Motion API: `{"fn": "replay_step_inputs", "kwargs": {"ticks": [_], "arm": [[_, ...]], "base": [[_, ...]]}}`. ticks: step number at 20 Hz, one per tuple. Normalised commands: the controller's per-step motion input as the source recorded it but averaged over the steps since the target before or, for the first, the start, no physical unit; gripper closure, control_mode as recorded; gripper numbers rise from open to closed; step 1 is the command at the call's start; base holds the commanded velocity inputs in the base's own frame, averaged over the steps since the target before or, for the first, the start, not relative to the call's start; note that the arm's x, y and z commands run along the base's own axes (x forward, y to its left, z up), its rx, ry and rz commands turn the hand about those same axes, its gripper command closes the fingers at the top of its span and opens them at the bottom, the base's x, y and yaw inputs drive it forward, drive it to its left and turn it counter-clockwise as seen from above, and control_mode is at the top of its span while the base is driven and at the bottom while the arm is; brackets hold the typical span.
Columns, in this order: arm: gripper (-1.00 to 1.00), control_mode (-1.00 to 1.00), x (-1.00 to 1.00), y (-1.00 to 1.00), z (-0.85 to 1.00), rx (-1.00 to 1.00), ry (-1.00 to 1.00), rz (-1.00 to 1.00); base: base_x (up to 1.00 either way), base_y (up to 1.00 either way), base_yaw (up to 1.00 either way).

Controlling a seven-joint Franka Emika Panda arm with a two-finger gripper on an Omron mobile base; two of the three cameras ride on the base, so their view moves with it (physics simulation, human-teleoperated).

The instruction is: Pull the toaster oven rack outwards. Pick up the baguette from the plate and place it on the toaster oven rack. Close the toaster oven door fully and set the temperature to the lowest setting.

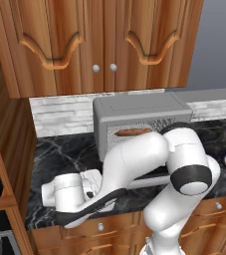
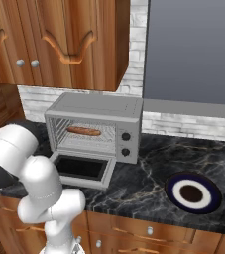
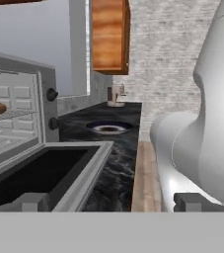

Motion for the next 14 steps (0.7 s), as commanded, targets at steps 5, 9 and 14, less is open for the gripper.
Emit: {"fn": "replay_step_inputs", "kwargs": {"ticks": [5, 9, 14], "arm": [[-1.0, -1.0, 0.12, -0.11, 0.0, 0.23, 0.16, 0.07], [-1.0, -1.0, 0.16, -0.1, 0.0, 0.16, 0.24, 0.13], [-1.0, -1.0, 0.28, -0.09, 0.0, 0.1, 0.27, 0.15]], "base": [[0.0, 0.0, 0.0], [0.0, 0.0, 0.0], [0.0, 0.0, 0.0]]}}
